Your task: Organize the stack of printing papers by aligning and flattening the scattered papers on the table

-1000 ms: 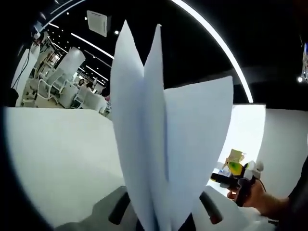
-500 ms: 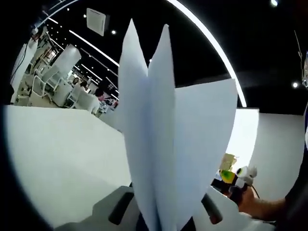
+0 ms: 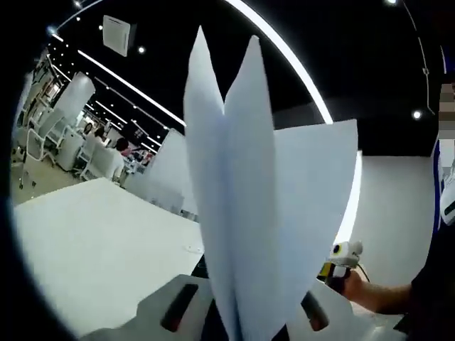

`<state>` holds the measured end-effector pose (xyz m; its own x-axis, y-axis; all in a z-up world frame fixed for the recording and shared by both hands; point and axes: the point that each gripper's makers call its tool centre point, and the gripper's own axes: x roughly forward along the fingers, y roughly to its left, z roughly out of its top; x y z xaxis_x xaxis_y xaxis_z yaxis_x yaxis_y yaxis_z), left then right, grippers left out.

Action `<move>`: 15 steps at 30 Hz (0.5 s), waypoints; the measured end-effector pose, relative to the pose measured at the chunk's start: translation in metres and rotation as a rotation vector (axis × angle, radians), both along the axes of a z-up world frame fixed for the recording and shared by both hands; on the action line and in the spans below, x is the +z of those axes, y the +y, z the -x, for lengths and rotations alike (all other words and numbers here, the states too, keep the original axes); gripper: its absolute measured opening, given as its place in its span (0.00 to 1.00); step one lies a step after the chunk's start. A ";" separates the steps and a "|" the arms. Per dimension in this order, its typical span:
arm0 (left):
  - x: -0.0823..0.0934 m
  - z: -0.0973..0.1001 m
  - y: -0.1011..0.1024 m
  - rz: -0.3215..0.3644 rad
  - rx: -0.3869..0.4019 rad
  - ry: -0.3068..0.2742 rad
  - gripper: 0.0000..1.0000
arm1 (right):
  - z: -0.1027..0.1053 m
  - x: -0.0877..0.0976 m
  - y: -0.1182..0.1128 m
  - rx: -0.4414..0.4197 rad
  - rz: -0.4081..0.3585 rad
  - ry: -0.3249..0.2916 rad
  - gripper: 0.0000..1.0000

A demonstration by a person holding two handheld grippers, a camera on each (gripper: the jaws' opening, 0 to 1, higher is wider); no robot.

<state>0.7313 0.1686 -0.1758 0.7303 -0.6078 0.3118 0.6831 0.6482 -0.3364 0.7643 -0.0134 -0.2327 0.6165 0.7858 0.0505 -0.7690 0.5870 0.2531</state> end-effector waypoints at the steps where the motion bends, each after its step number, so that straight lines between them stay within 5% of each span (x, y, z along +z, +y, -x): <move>1: 0.005 0.001 -0.003 -0.009 -0.017 -0.013 0.06 | 0.002 0.004 0.001 0.023 0.000 0.003 0.80; 9: 0.039 0.010 -0.037 -0.120 -0.168 -0.128 0.06 | 0.016 0.037 0.008 0.148 0.026 -0.065 0.78; 15: 0.053 0.015 -0.063 -0.134 -0.282 -0.135 0.06 | 0.022 0.055 0.011 0.209 0.071 -0.121 0.77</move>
<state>0.7167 0.1053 -0.1223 0.4853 -0.8219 0.2982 0.8743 0.4598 -0.1555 0.7425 -0.0025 -0.1773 0.4326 0.8999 0.0545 -0.8979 0.4247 0.1159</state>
